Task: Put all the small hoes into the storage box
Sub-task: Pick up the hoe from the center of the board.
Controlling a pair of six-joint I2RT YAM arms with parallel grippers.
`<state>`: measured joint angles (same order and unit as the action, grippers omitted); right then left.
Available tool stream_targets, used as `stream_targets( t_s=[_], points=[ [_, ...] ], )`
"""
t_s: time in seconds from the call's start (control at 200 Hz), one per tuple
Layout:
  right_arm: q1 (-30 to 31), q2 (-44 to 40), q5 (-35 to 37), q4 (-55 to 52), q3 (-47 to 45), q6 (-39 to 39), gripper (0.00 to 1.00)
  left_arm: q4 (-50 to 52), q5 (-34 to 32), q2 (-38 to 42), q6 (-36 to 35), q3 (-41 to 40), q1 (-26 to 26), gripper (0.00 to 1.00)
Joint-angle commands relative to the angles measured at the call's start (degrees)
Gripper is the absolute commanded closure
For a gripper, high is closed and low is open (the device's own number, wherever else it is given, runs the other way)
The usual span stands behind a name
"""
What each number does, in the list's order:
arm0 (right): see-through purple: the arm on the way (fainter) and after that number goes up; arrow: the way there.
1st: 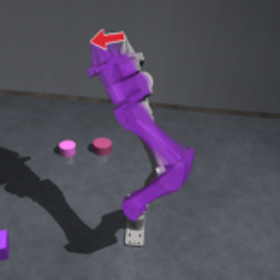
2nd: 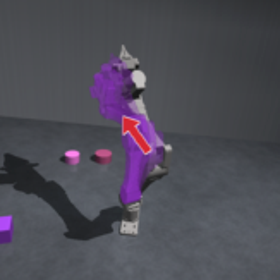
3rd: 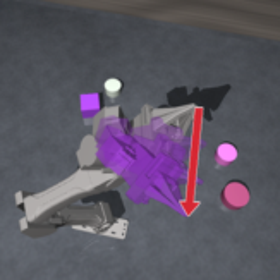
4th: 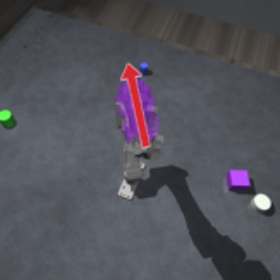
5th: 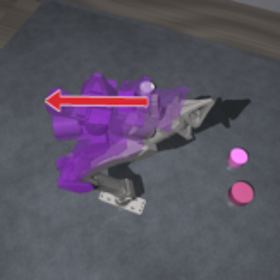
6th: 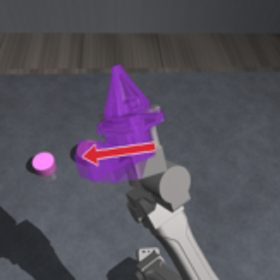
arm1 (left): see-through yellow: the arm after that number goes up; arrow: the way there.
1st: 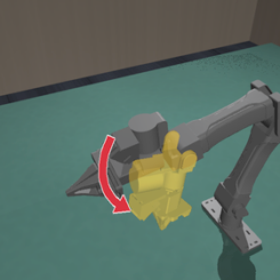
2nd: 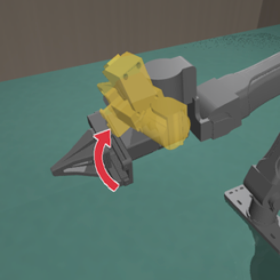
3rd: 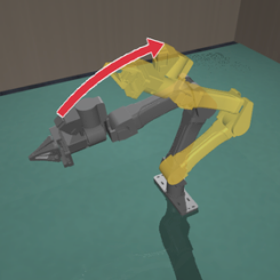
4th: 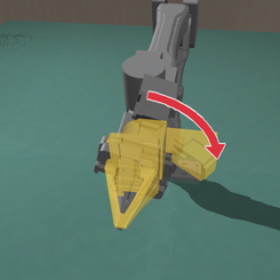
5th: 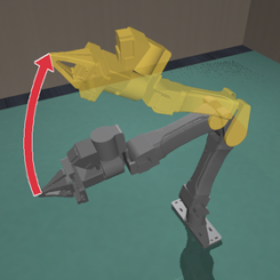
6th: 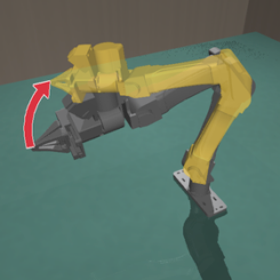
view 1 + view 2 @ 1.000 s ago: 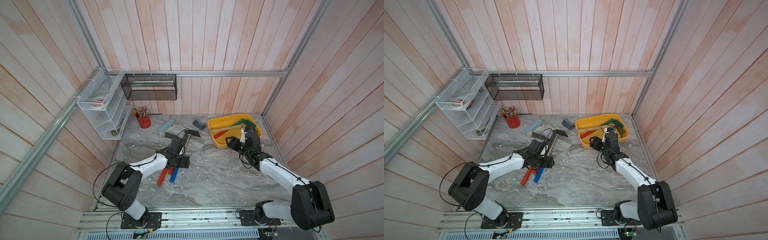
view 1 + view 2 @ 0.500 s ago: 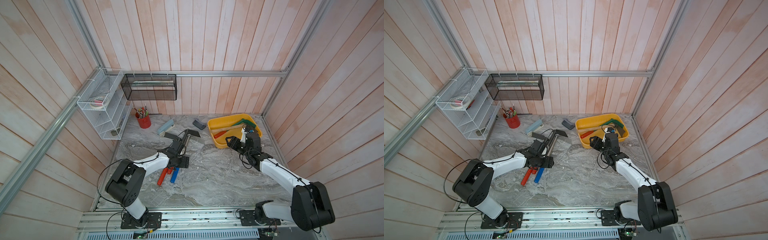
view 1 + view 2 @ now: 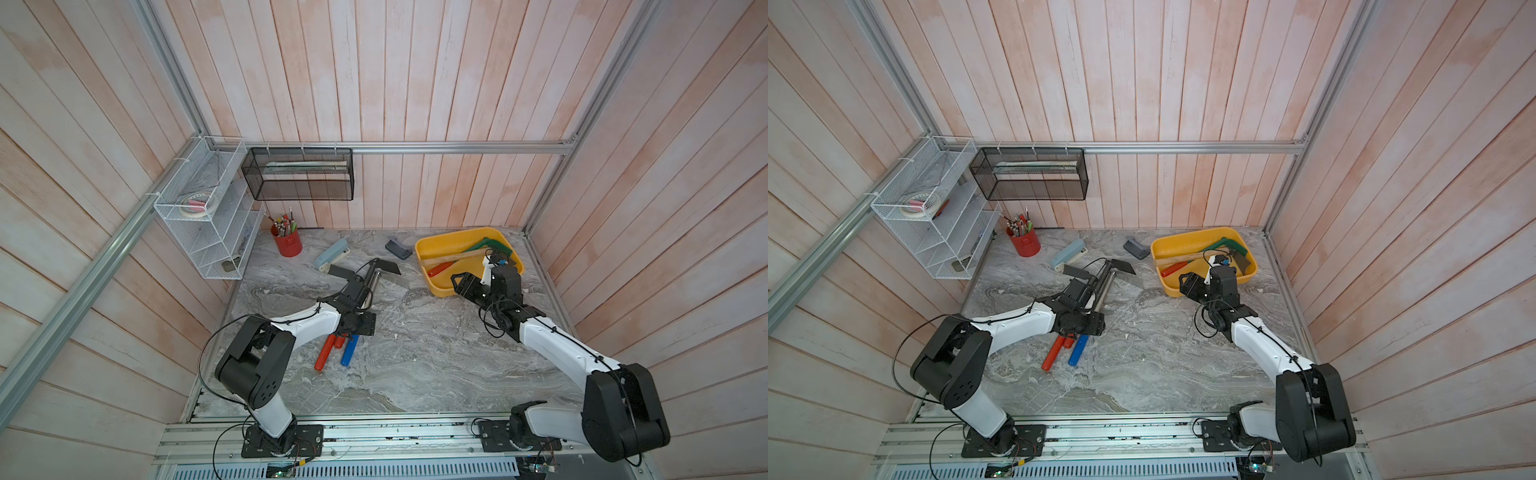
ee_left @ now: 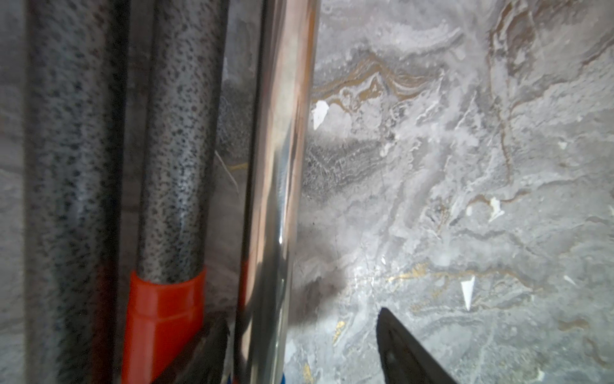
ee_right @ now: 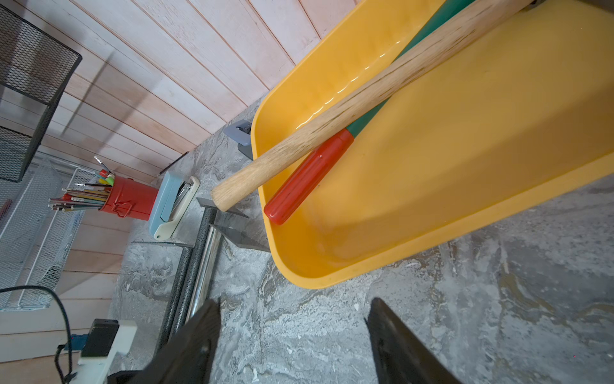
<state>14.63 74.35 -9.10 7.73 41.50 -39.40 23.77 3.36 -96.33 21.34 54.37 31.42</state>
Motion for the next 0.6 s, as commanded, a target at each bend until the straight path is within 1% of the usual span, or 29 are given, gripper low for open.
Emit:
stream_targets(
  t_s=[0.0, 0.06, 0.21, 0.3, 0.35, 0.375, 0.41, 0.445, 0.595],
  points=[
    [0.29, -0.65, -0.74, 0.37, 0.25, -0.31, 0.27, 1.08, -2.21, -0.87, -0.86, 1.31, -0.04, 0.31],
    [0.27, -0.67, -0.85, 0.43, 0.25, -0.24, 0.27, 1.0, -2.21, -0.95, -0.67, 1.16, 0.03, 0.34],
    [0.23, -0.69, -0.83, 0.49, 0.07, -0.48, 0.27, 0.78, -2.3, -1.27, -0.29, 0.63, 0.03, 0.36],
    [0.22, -0.52, -1.0, 0.51, -0.01, -0.64, 0.27, 0.52, -2.21, -1.31, -0.36, 0.25, 0.03, 0.41],
    [0.26, -0.43, -1.01, 0.68, -0.27, -0.77, 0.27, 0.45, -2.26, -1.27, -0.37, 0.21, 0.12, 0.42],
    [0.23, -0.43, -1.07, 0.71, -0.36, -0.77, 0.28, 0.42, -2.3, -1.31, -0.37, 0.14, 0.09, 0.44],
    [0.22, -0.3, -1.17, 0.91, -0.53, -0.9, 0.28, 0.47, -2.3, -1.39, -0.49, 0.15, 0.08, 0.49],
    [0.26, -0.34, -1.18, 0.99, -0.69, -1.03, 0.27, 0.49, -2.3, -1.55, -0.5, 0.21, 0.13, 0.52],
    [0.21, -0.08, -1.53, 1.33, -0.8, -1.27, 0.28, 0.58, -3.08, -1.74, -0.69, 0.12, 0.26, 0.52]
  ],
)
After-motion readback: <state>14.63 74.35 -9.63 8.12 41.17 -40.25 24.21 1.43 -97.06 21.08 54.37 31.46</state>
